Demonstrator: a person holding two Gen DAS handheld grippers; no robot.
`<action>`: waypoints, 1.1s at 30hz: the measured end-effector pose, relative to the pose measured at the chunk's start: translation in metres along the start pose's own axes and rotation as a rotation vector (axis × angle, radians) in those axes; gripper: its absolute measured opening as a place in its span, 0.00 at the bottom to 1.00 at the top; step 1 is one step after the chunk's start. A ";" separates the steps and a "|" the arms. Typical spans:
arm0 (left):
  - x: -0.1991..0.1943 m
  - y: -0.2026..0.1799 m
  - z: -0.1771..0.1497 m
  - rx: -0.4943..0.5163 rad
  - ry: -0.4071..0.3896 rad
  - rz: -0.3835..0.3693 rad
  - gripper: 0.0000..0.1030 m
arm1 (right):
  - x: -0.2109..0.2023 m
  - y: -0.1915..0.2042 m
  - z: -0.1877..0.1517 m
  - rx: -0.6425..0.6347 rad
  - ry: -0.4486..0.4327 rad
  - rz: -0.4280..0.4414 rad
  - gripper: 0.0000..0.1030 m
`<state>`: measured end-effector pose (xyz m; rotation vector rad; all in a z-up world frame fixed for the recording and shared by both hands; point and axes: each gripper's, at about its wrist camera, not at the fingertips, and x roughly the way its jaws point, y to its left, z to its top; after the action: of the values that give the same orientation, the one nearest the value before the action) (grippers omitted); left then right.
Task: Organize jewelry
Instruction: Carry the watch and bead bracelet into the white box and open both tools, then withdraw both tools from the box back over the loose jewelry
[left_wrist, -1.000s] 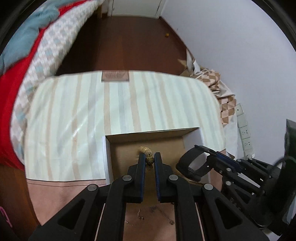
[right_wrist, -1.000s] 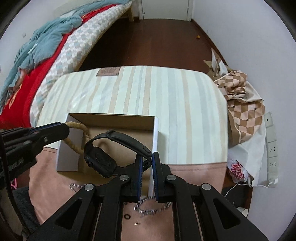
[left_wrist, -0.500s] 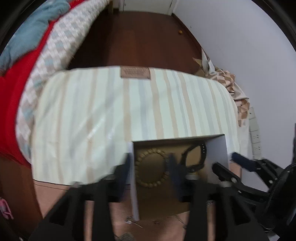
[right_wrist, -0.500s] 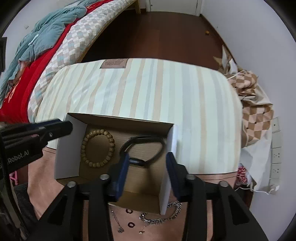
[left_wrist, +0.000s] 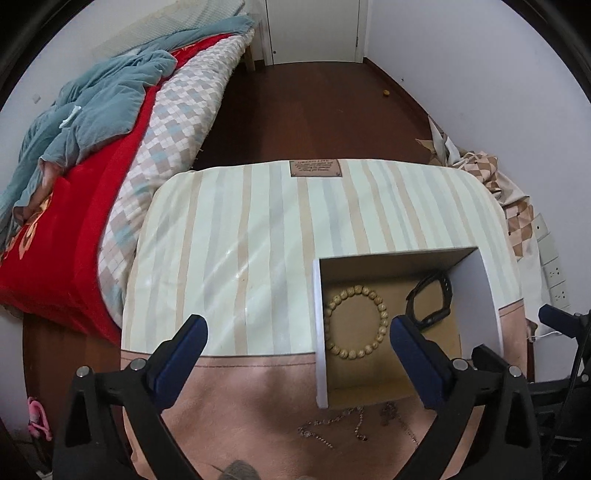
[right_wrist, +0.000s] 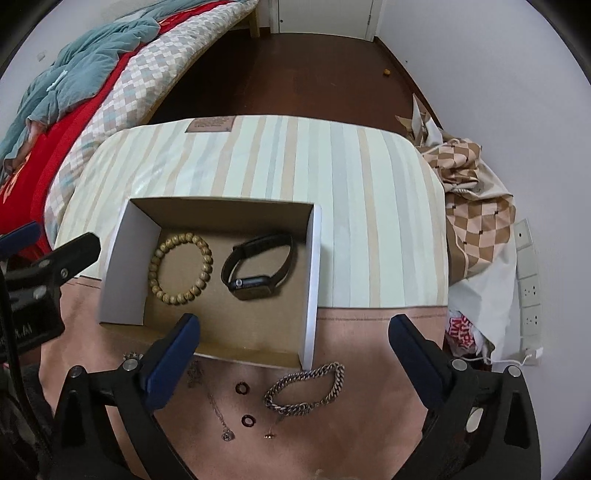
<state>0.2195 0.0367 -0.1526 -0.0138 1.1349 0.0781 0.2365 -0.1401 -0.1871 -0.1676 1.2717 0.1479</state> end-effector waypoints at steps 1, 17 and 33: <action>0.000 0.000 -0.002 -0.002 0.003 0.007 0.98 | 0.000 -0.001 -0.002 0.006 0.000 -0.003 1.00; -0.060 0.000 -0.025 -0.021 -0.122 0.053 0.98 | -0.052 -0.002 -0.024 0.053 -0.084 -0.014 1.00; -0.142 0.002 -0.072 -0.020 -0.213 0.060 0.98 | -0.144 0.003 -0.071 0.068 -0.216 -0.026 1.00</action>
<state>0.0949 0.0269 -0.0542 0.0110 0.9213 0.1410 0.1276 -0.1544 -0.0697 -0.1067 1.0573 0.0978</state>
